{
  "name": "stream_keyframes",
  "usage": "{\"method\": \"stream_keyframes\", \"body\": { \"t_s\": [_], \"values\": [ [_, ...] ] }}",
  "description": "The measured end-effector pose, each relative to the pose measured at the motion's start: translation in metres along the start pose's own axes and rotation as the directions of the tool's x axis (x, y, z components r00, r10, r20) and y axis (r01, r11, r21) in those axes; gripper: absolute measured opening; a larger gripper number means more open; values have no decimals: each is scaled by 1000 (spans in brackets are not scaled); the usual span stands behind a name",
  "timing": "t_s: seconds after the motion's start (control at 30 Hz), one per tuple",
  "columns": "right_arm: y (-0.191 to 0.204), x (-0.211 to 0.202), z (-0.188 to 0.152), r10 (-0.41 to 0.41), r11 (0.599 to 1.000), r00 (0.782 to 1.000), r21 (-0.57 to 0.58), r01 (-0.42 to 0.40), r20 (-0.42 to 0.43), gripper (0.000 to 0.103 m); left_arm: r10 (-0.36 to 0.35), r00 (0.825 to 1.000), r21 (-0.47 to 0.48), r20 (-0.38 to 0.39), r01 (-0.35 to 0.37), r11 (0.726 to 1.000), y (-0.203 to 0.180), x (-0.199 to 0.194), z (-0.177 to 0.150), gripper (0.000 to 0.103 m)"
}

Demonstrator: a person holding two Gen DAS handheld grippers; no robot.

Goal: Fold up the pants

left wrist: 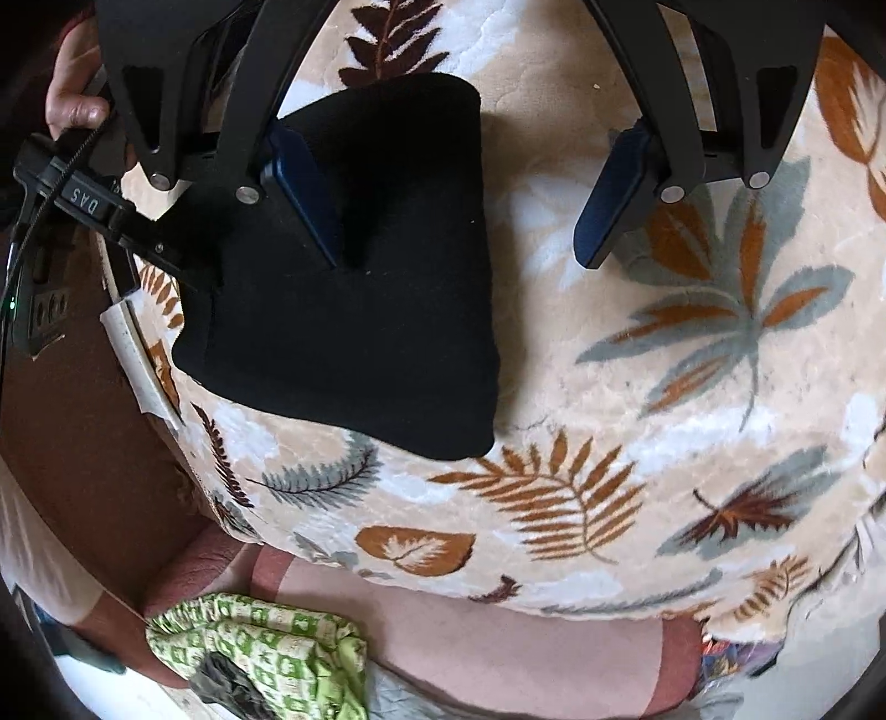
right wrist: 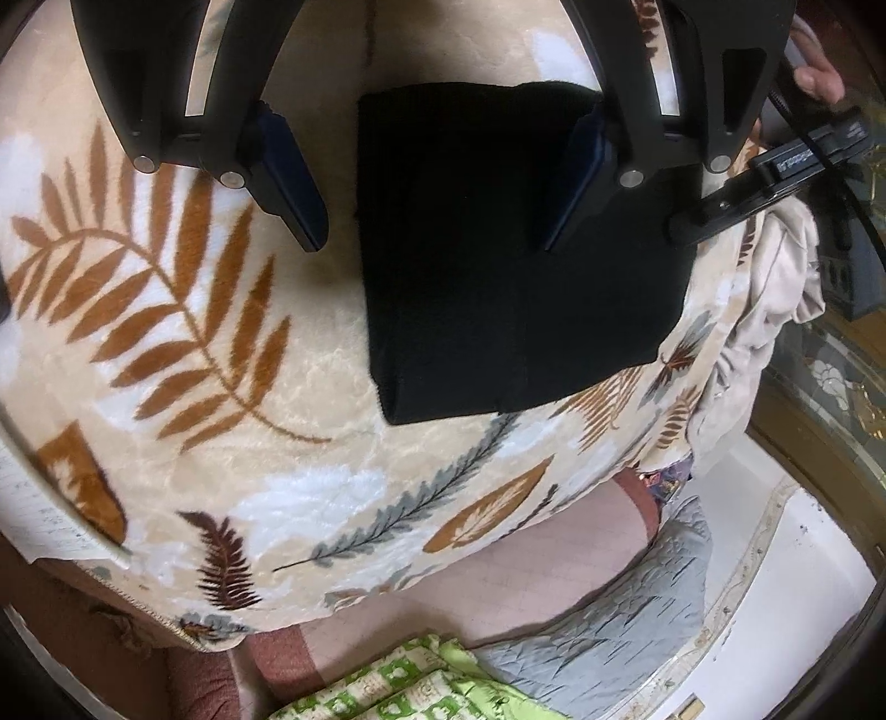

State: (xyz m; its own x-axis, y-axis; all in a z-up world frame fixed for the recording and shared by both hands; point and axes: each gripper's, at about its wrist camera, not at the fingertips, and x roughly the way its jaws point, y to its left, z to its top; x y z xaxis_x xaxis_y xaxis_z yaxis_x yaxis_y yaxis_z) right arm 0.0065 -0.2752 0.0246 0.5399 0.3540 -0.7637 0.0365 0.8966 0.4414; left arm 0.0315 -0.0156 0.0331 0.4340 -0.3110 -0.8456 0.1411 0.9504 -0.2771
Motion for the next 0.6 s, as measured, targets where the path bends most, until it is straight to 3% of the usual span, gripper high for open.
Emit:
{"method": "stream_keyframes", "body": {
  "t_s": [0.37,0.5,0.6],
  "values": [
    [7,17,2,32,999,999,-26,-33,-6,85,-40,999,0,-17,40,999,-3,17,2,89],
    [9,23,4,61,998,998,-34,-61,0,87,-58,998,-38,-22,58,998,-1,25,2,100],
    [10,22,3,53,998,999,-30,-53,9,68,-69,998,-62,-14,68,996,1,29,2,101]
  ]
}}
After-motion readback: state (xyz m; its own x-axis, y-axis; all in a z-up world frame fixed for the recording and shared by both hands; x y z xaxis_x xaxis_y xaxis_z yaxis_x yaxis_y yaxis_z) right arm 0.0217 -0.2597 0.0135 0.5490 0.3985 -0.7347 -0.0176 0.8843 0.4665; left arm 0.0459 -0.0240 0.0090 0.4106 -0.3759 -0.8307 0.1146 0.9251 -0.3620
